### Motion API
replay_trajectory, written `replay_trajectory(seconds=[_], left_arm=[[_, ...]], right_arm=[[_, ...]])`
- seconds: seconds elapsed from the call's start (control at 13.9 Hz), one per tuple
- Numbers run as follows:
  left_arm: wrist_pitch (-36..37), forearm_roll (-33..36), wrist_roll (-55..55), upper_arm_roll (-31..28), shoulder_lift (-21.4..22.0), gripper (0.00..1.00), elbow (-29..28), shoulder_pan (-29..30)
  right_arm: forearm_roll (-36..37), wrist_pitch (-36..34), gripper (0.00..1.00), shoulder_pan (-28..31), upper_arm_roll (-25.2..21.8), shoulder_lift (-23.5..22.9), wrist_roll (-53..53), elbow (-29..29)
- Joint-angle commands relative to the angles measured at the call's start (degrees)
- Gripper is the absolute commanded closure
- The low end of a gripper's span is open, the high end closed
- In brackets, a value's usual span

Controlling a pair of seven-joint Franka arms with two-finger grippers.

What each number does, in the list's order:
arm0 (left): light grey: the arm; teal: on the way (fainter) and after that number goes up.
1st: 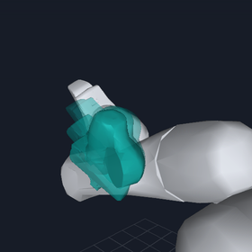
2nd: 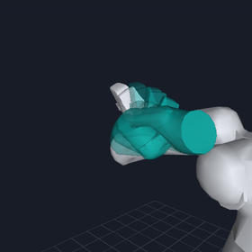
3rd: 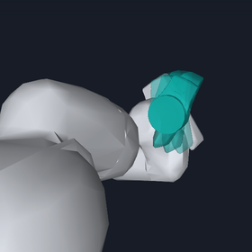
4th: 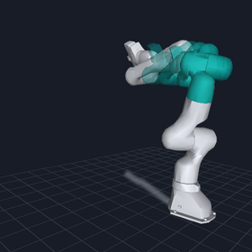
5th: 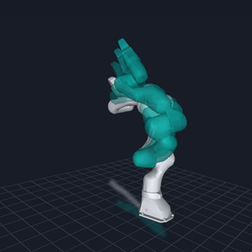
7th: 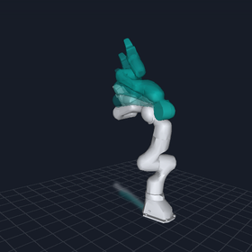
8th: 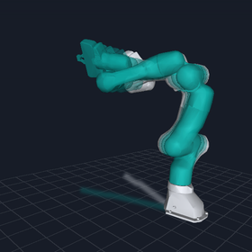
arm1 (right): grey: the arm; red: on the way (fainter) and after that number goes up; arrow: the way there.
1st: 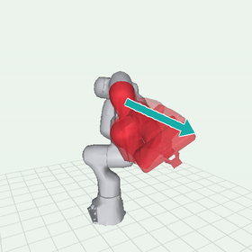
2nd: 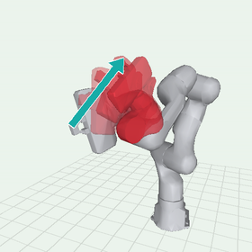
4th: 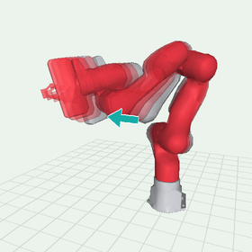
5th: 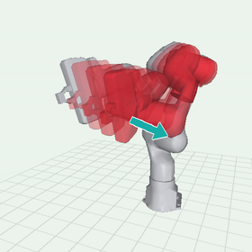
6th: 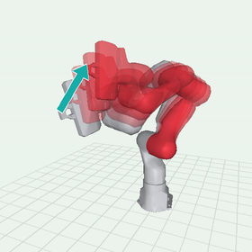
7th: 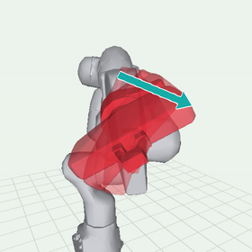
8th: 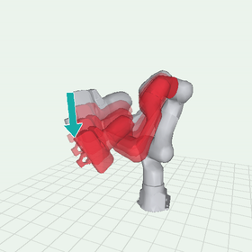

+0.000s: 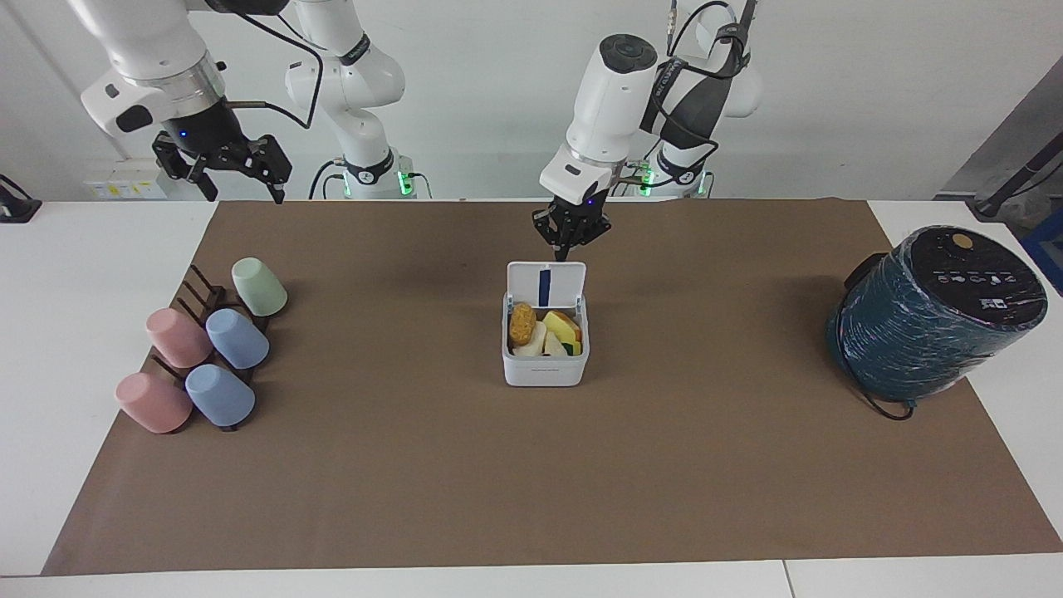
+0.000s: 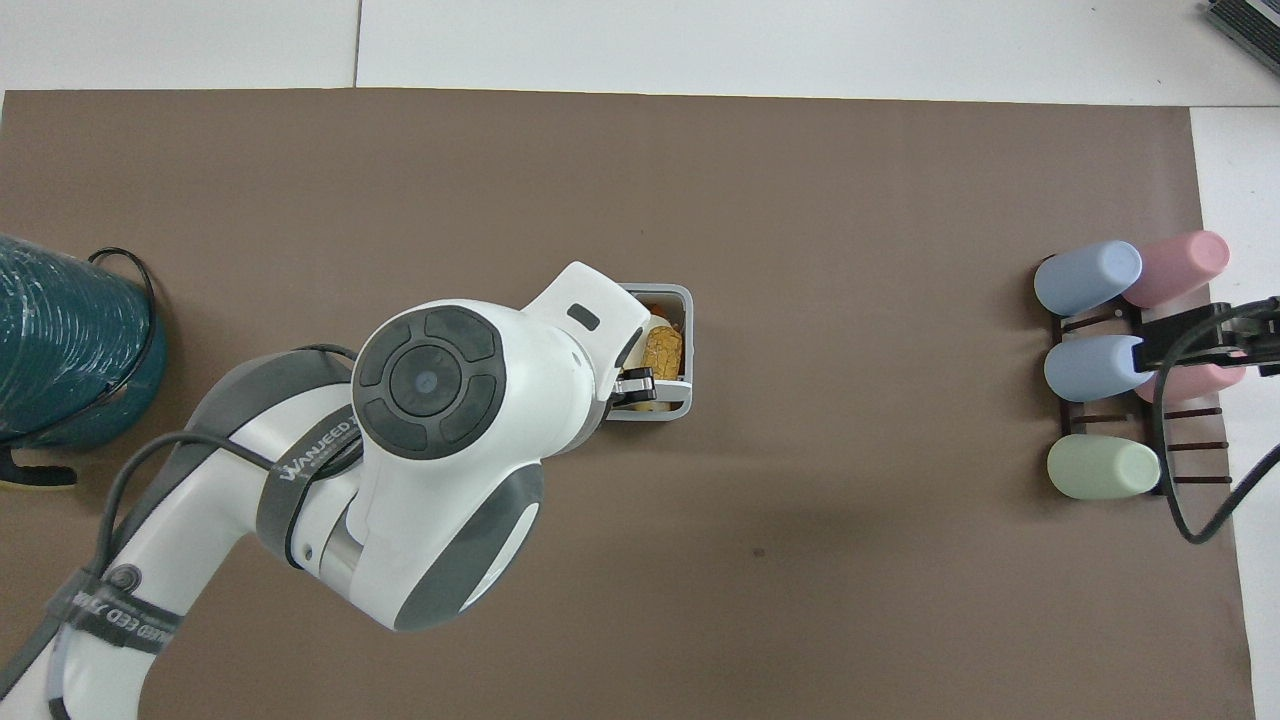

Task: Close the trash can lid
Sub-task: 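Push the white lid down over the bin with the left gripper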

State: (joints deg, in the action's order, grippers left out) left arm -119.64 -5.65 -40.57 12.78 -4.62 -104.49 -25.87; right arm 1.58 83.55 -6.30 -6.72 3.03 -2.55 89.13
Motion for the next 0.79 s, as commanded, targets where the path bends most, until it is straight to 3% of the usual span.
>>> replay_trajectory(seconds=[0.0, 0.72], left_arm=[[-3.05, -0.94, -1.09, -1.00, -0.73, 1.00, -0.98, -1.11], [-14.20, -2.97, -1.18, -1.00, -5.30, 1.00, -1.06, 0.03]], right_arm=[[0.18, 0.47, 0.00, 0.15, 0.04, 1.27, 1.32, 1.39], [0.18, 0.47, 0.00, 0.15, 0.04, 1.27, 1.24, 1.39]])
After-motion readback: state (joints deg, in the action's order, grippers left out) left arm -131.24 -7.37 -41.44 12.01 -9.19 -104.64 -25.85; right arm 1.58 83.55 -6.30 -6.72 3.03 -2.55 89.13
